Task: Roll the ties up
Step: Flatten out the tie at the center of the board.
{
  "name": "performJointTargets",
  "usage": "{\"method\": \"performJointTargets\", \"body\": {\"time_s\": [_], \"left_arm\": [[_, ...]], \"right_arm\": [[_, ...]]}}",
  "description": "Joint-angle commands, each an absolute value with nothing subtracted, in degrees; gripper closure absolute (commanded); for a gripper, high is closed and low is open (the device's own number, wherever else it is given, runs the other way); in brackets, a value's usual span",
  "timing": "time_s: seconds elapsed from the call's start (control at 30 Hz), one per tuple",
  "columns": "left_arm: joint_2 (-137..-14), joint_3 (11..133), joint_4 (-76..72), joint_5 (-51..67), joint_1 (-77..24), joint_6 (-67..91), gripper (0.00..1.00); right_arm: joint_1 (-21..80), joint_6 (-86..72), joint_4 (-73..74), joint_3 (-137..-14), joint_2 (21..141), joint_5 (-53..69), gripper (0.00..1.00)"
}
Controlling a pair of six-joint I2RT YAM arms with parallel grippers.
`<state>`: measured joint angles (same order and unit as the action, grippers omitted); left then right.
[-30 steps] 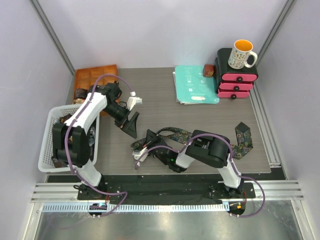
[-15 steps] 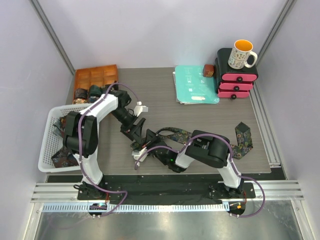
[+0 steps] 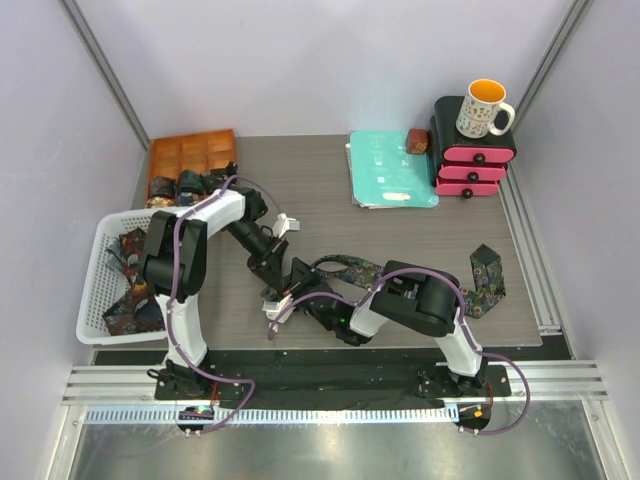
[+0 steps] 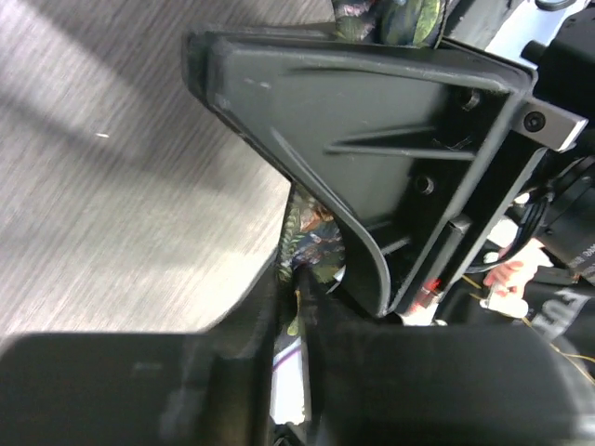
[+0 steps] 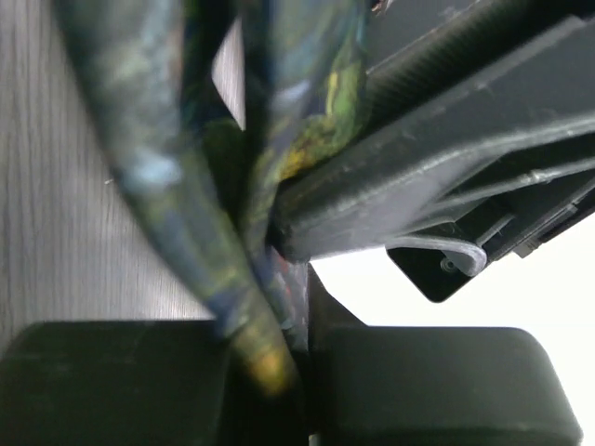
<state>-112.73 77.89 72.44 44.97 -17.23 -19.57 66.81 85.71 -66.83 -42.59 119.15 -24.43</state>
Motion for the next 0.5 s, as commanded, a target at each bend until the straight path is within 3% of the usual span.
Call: {"method": "performJointTargets", "body": {"time_s": [0.0, 0.07, 0.1, 0.17, 0.2, 0.23, 0.37, 0.4, 0.47], "left_arm": [[-112.3, 80.7, 75.1, 46.9, -16.7, -19.6, 0.97], [-111.8, 81.2, 74.3, 45.9, -15.7, -19.2, 1.00], [-111.9, 81.7, 74.2, 45.4, -14.6, -19.2, 1.00], [-111.8, 83.5, 74.4, 43.2, -13.7, -19.6, 1.00], [-112.0, 84.1, 74.9, 42.4, -13.2, -19.9, 1.00], [-112.1, 84.7, 75.0, 40.4, -13.2, -20.6, 1.00], [-112.8, 86.5, 76.5, 36.7, -13.1, -23.2, 1.00], [-112.9, 86.7, 76.5, 36.0, -13.2, -24.0, 1.00], [-113.4, 86.7, 75.8, 33.6, -13.1, -24.6, 1.00]], "right_arm": [[67.1, 87.3, -92.3, -41.8, 115.5, -25.8, 0.66], [67.1, 87.0, -91.5, -39.7, 113.8, -26.2, 0.53], [67.1, 86.6, -90.0, -38.9, 113.2, -26.4, 0.37], [67.1, 85.4, -87.3, -35.4, 110.0, -26.9, 0.23], [67.1, 83.4, -83.2, -33.9, 108.5, -26.8, 0.08], [67.1, 82.3, -80.5, -32.4, 104.5, -26.9, 0.03], [67.1, 71.8, -55.7, -26.6, 88.2, -24.6, 0.00], [66.8, 68.0, -38.8, -27.5, 84.1, -23.3, 0.00], [65.8, 54.8, -18.7, -34.2, 73.6, -18.4, 0.00]]}}
